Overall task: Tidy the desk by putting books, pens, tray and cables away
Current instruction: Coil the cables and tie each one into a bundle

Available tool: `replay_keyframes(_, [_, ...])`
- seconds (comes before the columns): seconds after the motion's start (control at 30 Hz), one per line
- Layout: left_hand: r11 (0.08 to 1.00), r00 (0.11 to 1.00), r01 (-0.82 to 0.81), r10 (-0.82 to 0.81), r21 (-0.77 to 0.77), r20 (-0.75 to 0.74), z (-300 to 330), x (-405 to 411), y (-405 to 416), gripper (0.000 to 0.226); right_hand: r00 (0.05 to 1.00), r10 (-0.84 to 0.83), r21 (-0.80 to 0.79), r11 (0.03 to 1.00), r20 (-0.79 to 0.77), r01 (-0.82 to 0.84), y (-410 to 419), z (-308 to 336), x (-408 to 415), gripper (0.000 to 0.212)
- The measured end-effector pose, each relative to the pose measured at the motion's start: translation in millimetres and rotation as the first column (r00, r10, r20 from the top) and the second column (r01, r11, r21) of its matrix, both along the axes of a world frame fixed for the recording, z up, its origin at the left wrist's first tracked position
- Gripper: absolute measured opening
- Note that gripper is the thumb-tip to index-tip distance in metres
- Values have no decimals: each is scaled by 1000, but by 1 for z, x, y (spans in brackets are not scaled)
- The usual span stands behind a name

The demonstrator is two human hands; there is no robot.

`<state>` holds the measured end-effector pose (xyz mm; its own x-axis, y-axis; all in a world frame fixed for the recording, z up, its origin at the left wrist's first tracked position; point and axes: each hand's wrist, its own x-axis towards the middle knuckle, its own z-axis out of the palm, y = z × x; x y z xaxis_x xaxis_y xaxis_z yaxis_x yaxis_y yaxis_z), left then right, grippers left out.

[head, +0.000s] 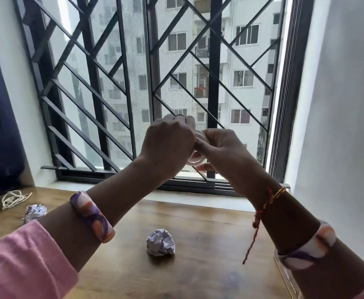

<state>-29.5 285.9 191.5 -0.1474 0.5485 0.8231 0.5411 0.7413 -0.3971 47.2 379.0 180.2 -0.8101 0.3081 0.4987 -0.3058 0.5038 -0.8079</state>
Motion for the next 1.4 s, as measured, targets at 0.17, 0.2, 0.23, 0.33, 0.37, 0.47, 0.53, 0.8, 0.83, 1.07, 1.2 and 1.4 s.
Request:
replay_keyframes(0.17, [996, 999, 39, -39, -83, 4, -6, -2, 3, 26, 978, -209, 374, 907, 3, 193, 3, -3, -9, 21])
replay_keyframes(0.2, [995, 999, 36, -35, -91, 12, -7, -3, 5, 26, 966, -258, 426, 875, 12, 228, 2, -5, -9, 19])
replay_keyframes(0.23, [996, 999, 41, -39, -85, 21, -9, -4, 6, 27, 955, -295, 455, 853, 15, 256, 1, -7, -9, 17])
replay_keyframes(0.33, [997, 995, 46, -41, -56, 92, -7, 7, 6, 19, 936, -343, 482, 808, -81, 337, -1, -17, -11, 17])
replay_keyframes(0.37, [997, 990, 43, -33, -69, 137, -6, 12, 6, 11, 933, -345, 480, 803, -107, 352, 0, -19, -11, 14])
replay_keyframes(0.47, [998, 979, 51, -42, -41, 198, -15, 10, 5, 15, 944, -311, 495, 806, -110, 323, 5, -18, -9, 28])
replay_keyframes(0.53, [999, 983, 45, -41, -22, 178, -19, 11, -1, 11, 952, -297, 508, 809, -78, 294, 5, -16, -7, 34])
replay_keyframes(0.8, [995, 976, 100, -93, -27, 195, -41, 0, -2, 16, 953, -294, 410, 880, 73, 240, 3, -21, -14, 32])
replay_keyframes(0.83, [991, 973, 132, -124, -29, 192, -42, -2, -3, 11, 945, -312, 418, 875, 101, 245, 4, -22, -15, 30])
replay_keyframes(1.07, [948, 867, 300, -319, 111, 382, -35, -1, -7, 27, 936, -322, 340, 904, 144, 259, 4, -20, -10, 18])
replay_keyframes(1.2, [862, 638, 430, -501, 269, 585, -29, -7, -4, 36, 958, -264, 250, 940, 108, 231, 4, -20, -8, 21])
replay_keyframes(1.4, [672, 146, 466, -700, 575, 700, -27, -7, -8, 38, 990, -90, 104, 991, 108, 79, 3, -16, 8, 23])
